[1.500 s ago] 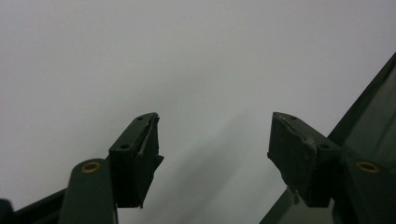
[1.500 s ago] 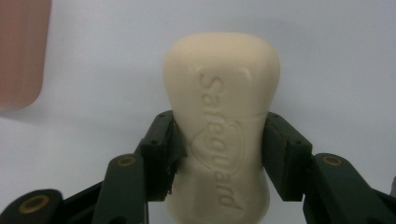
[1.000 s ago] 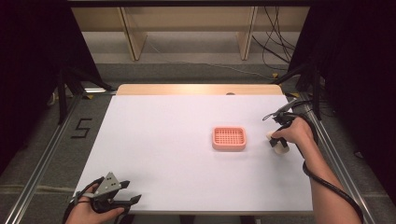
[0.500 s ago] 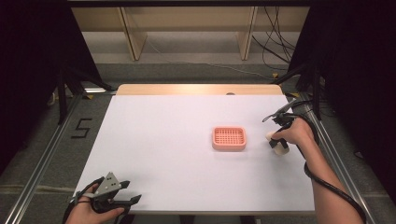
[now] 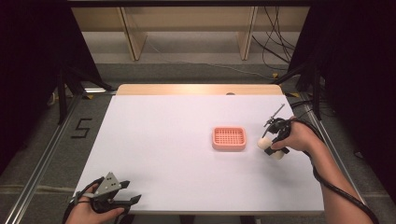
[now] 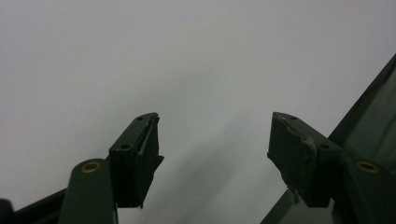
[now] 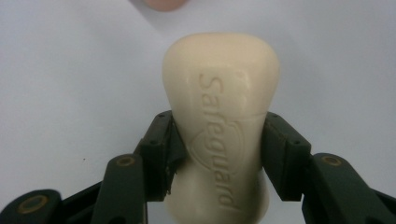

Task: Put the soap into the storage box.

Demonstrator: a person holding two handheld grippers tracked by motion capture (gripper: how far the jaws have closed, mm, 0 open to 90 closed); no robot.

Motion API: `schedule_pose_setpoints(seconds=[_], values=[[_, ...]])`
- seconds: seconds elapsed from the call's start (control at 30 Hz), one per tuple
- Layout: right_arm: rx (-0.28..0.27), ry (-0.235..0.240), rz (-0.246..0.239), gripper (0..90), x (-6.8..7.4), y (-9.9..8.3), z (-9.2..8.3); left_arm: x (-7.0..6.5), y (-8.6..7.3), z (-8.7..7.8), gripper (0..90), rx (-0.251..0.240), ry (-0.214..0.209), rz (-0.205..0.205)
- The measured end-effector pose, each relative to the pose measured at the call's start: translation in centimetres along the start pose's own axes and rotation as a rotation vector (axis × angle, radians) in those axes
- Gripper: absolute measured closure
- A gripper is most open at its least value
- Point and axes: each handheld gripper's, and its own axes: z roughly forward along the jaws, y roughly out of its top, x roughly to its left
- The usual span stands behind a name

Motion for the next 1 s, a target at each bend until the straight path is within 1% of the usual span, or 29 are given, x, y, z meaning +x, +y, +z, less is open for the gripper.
schedule_pose_setpoints(seconds=[0.03, 0.07, 0.1, 0.13, 0.17, 0.2, 0.23, 0.27, 0.3, 0.33, 0.37, 0.4, 0.43, 0.47, 0.5, 0.53, 0.57, 0.63, 0.67, 0.7, 0.73, 0.77, 0.8, 0.83, 0.87, 0.9, 0.93, 0.97, 1.0], values=[[0.000, 0.000, 0.000, 50.6, 0.0, 0.0, 0.0, 0.0, 0.0, 0.0, 33.2, 0.003, -0.001, 0.002], [0.009, -0.009, -0.013, 50.6, 0.3, 0.0, 0.0, -0.1, 0.0, 0.0, 33.2, 0.002, -0.014, -0.004], [0.037, -0.029, -0.063, 50.6, 0.5, -0.1, 0.0, -0.2, 0.0, 0.0, 33.2, 0.002, -0.012, -0.019], [0.039, -0.024, -0.093, 50.6, 0.6, -0.1, 0.0, -0.2, 0.0, 0.0, 33.2, 0.002, -0.012, -0.019], [0.045, -0.020, -0.110, 50.6, 0.6, -0.2, 0.0, 0.0, 0.0, 0.0, 33.2, -0.001, -0.003, 0.000], [0.053, -0.006, -0.103, 50.6, 1.0, -0.2, 0.0, 0.0, 0.0, 0.0, 33.2, -0.002, 0.006, -0.001], [0.051, -0.007, -0.120, 50.6, 1.0, -0.3, -0.1, 0.0, 0.0, 0.0, 33.3, 0.000, -0.002, -0.002], [0.060, -0.013, -0.120, 50.6, 1.3, -0.3, -0.2, -0.1, 0.0, 0.1, 33.3, -0.010, -0.012, -0.010], [0.056, 0.002, -0.149, 50.6, 1.2, -0.3, -0.3, 0.0, 0.0, 0.0, 33.3, 0.000, -0.012, 0.002], [0.064, 0.004, -0.158, 50.6, 1.4, -0.4, -0.3, -0.2, 0.0, 0.0, 33.3, 0.002, -0.011, -0.021], [0.064, 0.002, -0.176, 50.6, 1.4, -0.4, -0.4, -0.2, 0.0, 0.0, 33.3, 0.002, -0.013, -0.019], [0.069, 0.002, -0.171, 50.6, 1.6, -0.5, -0.5, -0.1, 0.0, 0.0, 33.3, 0.003, -0.015, -0.017], [0.073, 0.008, -0.176, 50.6, 1.8, -0.6, -0.5, -0.1, 0.0, 0.1, 33.3, -0.009, -0.012, -0.007], [0.069, 0.000, -0.212, 50.6, 1.8, -0.6, -0.5, 0.1, 0.0, 0.0, 33.3, 0.010, 0.009, 0.013], [0.070, 0.005, -0.223, 50.6, 1.9, -0.6, -0.6, 0.0, 0.0, 0.1, 33.3, 0.001, 0.010, 0.003], [0.076, 0.004, -0.245, 50.6, 1.9, -0.6, -0.7, 0.0, 0.0, 0.0, 33.3, 0.007, -0.004, 0.004], [0.075, 0.000, -0.263, 50.6, 1.9, -0.7, -0.7, -0.1, 0.0, 0.0, 33.3, 0.004, -0.011, -0.014], [0.084, -0.001, -0.261, 50.6, 2.2, -0.7, -0.7, -0.2, 0.0, 0.0, 33.3, 0.002, -0.015, -0.019], [0.090, 0.007, -0.311, 50.6, 2.2, -0.7, -0.8, -0.1, 0.0, 0.0, 33.3, 0.003, -0.012, -0.005], [0.092, 0.006, -0.308, 50.6, 2.4, -0.7, -0.8, -0.1, 0.0, 0.0, 33.3, 0.003, -0.012, -0.005], [0.092, 0.006, -0.308, 50.6, 2.4, -0.7, -0.8, 0.0, 0.0, 0.0, 33.3, 0.001, -0.013, 0.005], [0.094, 0.014, -0.331, 50.6, 2.5, -0.6, -0.9, 0.0, 0.0, -0.1, 33.3, 0.005, -0.011, 0.006], [0.091, 0.013, -0.338, 50.6, 2.5, -0.6, -0.9, 0.0, 0.0, -0.1, 33.3, 0.008, -0.008, 0.009], [0.094, -0.008, -0.329, 50.6, 2.6, -0.6, -0.9, 0.0, 0.0, 0.0, 33.3, 0.002, -0.007, 0.003], [0.090, -0.002, -0.336, 50.6, 2.5, -0.5, -1.0, 0.0, 0.0, 0.0, 33.3, 0.002, -0.007, 0.003], [0.079, 0.007, -0.340, 50.6, 2.6, -0.4, -1.0, 0.1, 0.0, -0.1, 33.3, 0.018, -0.005, 0.016], [0.079, 0.007, -0.340, 50.6, 2.6, -0.4, -1.0, 0.1, 0.0, -0.1, 33.3, 0.018, -0.005, 0.016], [0.094, 0.002, -0.344, 50.6, 2.7, -0.2, -1.2, 0.1, 0.0, -0.1, 33.3, 0.012, -0.004, 0.016], [0.091, -0.013, -0.343, 50.5, 2.8, -0.2, -1.2, 0.1, 0.0, -0.1, 33.3, 0.012, -0.004, 0.016]])
